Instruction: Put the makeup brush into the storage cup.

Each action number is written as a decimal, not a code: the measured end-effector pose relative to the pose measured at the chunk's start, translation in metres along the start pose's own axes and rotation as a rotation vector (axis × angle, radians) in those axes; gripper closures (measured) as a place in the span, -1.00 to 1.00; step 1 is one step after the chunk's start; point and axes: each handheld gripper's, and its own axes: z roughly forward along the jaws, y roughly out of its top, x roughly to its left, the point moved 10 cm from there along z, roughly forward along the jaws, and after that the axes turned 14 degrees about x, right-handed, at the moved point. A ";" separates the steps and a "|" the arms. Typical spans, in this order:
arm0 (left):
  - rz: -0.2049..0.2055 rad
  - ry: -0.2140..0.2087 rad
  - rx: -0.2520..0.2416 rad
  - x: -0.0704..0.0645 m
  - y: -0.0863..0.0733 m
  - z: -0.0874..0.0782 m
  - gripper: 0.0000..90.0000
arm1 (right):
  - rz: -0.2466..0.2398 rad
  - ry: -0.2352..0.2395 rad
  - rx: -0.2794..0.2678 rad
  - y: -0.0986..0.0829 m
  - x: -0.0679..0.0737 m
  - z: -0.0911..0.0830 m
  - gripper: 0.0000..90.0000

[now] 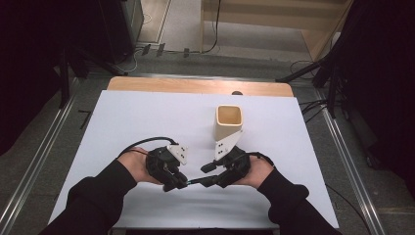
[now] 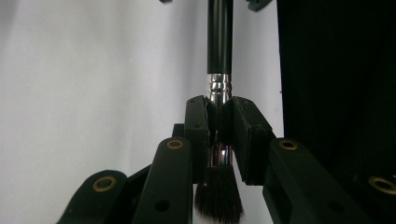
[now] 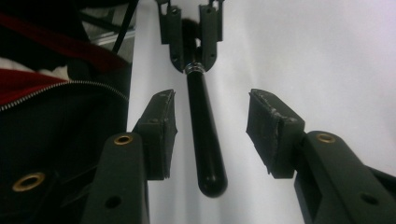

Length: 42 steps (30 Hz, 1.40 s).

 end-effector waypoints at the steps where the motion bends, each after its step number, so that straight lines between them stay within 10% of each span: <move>1: 0.007 0.006 0.003 0.001 0.000 0.000 0.73 | -0.006 -0.004 0.014 0.000 0.000 0.001 0.19; 23: 0.021 0.018 0.131 0.000 0.000 0.004 0.73 | -0.007 0.035 0.156 0.001 0.006 0.029 0.60; 42: 0.036 0.014 0.137 -0.002 0.001 0.006 0.72 | -0.018 0.052 0.148 0.000 0.008 0.032 0.76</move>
